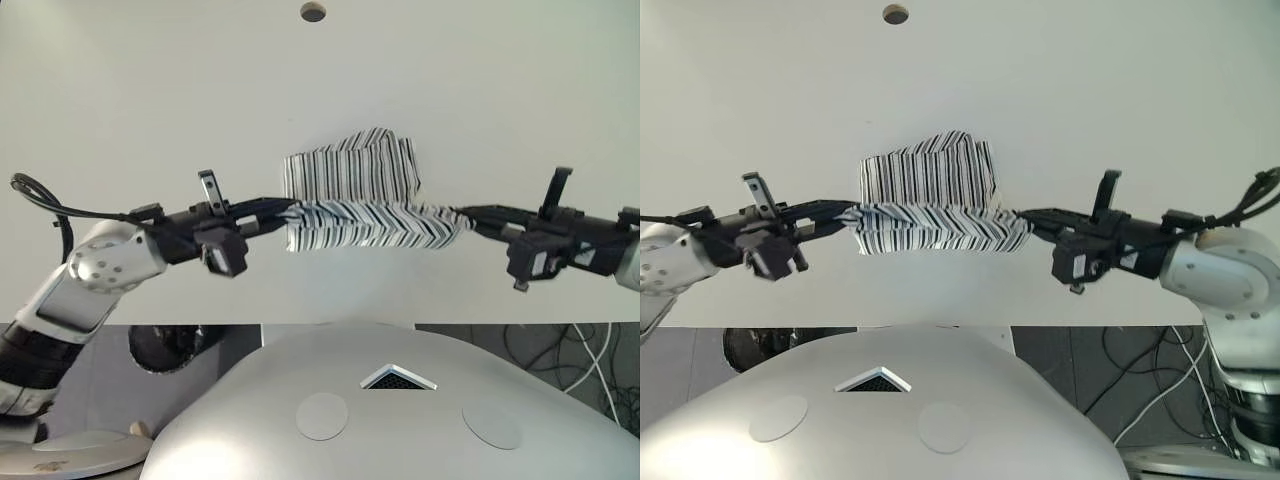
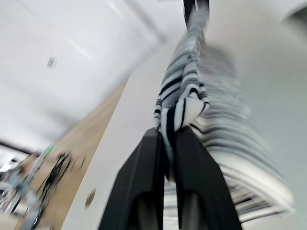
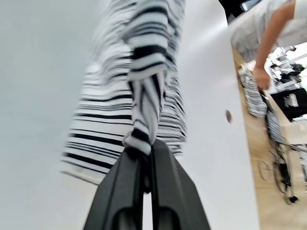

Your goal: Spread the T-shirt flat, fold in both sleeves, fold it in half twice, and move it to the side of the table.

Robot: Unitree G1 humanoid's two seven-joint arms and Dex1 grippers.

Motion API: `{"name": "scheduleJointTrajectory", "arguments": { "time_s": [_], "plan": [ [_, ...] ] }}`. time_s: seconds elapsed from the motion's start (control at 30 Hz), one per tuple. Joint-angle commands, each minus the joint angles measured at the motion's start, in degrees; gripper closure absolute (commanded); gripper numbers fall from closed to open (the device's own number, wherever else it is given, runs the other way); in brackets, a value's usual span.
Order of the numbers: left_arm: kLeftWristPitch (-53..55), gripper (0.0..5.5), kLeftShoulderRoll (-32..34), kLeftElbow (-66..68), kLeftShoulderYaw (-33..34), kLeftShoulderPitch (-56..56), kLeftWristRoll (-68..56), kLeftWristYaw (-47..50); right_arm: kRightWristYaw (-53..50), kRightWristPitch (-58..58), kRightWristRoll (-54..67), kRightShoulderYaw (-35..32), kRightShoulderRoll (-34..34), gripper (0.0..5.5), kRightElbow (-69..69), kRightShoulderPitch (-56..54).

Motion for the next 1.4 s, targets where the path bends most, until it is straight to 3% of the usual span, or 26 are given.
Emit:
{"name": "scheduleJointTrajectory", "arguments": {
  "time_s": [0.03,0.2,0.43,0.57,0.7,0.87,1.0,1.17,1.27,1.4],
  "plan": [
    [1.7,5.38,-6.0,6.8,1.3,-5.1,7.6,2.6,0.5,3.6,-4.0,7.3,1.7,5.48,6.3,-11.7],
    [-0.6,5.38,-13.1,18.6,0.6,-12.9,20.6,9.0,0.8,2.7,-10.8,15.7,4.3,5.48,21.3,-27.3],
    [-3.2,5.38,-17.9,27.2,-1.1,-17.0,26.7,11.8,3.0,-0.3,-13.9,25.5,11.9,5.48,38.1,-41.1],
    [-3.7,4.55,-18.5,32.9,-3.6,-17.8,30.3,11.8,3.5,0.3,-14.5,28.5,15.9,4.60,45.0,-44.3],
    [-3.8,3.80,-19.6,38.9,-4.1,-19.1,32.7,14.6,-1.9,0.2,-14.1,26.6,19.3,3.79,50.5,-45.6],
    [-2.2,3.04,-22.5,43.9,0.3,-21.7,28.5,20.2,-6.0,7.9,-7.1,20.0,23.4,3.75,55.0,-46.1],
    [2.3,3.04,-28.0,40.0,7.3,-21.7,11.9,17.5,-6.5,14.3,-1.6,15.5,25.6,3.75,57.8,-45.9],
    [20.3,3.04,-32.6,32.5,10.9,-20.6,-8.0,6.9,-5.9,16.8,1.4,14.3,27.4,3.75,55.8,-44.6],
    [25.0,3.04,-32.8,33.0,10.8,-20.7,-6.7,6.6,-7.1,17.4,2.2,14.0,28.6,3.75,53.9,-43.7],
    [22.0,3.04,-32.3,29.7,10.4,-19.6,-1.4,8.6,-10.0,17.2,5.5,11.7,31.7,3.75,47.3,-43.0]
  ]
}}
